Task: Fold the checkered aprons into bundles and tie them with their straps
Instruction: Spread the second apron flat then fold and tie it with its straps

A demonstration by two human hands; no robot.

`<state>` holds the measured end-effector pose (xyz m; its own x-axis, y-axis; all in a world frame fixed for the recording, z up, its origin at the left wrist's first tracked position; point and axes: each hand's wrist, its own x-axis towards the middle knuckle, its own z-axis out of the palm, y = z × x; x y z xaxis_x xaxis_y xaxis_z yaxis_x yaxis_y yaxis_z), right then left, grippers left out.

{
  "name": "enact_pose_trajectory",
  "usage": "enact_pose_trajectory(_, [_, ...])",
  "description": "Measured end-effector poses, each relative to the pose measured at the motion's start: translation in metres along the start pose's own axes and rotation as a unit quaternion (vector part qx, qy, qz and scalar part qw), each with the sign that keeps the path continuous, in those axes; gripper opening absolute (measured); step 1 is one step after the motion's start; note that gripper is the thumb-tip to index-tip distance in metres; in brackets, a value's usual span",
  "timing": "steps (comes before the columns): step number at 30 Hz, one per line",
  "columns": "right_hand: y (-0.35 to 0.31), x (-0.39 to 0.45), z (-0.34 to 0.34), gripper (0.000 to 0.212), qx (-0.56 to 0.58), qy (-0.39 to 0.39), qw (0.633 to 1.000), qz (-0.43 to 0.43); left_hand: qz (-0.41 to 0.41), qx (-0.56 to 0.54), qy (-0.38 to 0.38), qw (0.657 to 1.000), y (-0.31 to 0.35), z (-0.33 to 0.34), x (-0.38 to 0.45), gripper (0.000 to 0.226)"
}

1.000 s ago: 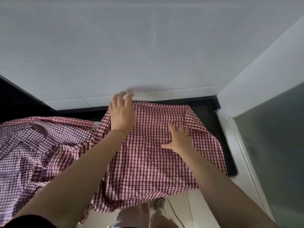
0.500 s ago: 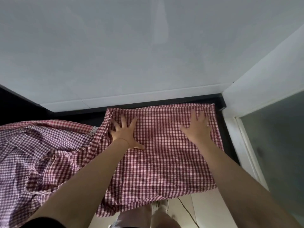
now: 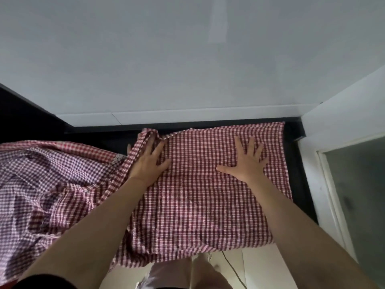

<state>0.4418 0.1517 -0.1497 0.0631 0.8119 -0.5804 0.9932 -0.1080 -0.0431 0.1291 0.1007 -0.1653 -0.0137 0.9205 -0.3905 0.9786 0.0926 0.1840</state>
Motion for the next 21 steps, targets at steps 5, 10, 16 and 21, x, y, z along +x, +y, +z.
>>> enact_pose_trajectory(5, [0.002,0.002,0.002,0.132,-0.012,-0.005,1.0,0.011,-0.113,-0.045,0.016,0.992,0.001,0.016,0.002,0.104])
enact_pose_trajectory(10, [0.0,0.0,-0.002,0.132,-0.008,-0.008,1.0,0.013,-0.219,-0.064,0.012,0.974,0.054,-0.02,-0.002,0.089])
enact_pose_trajectory(16, [-0.009,-0.007,-0.006,0.123,0.009,0.0,1.0,0.009,0.014,0.026,-0.023,0.999,0.073,0.012,-0.029,0.074])
enact_pose_trajectory(21, [-0.034,-0.043,0.03,0.072,0.016,0.126,0.97,-0.206,0.007,0.057,-0.012,0.998,0.066,0.029,-0.025,0.076])
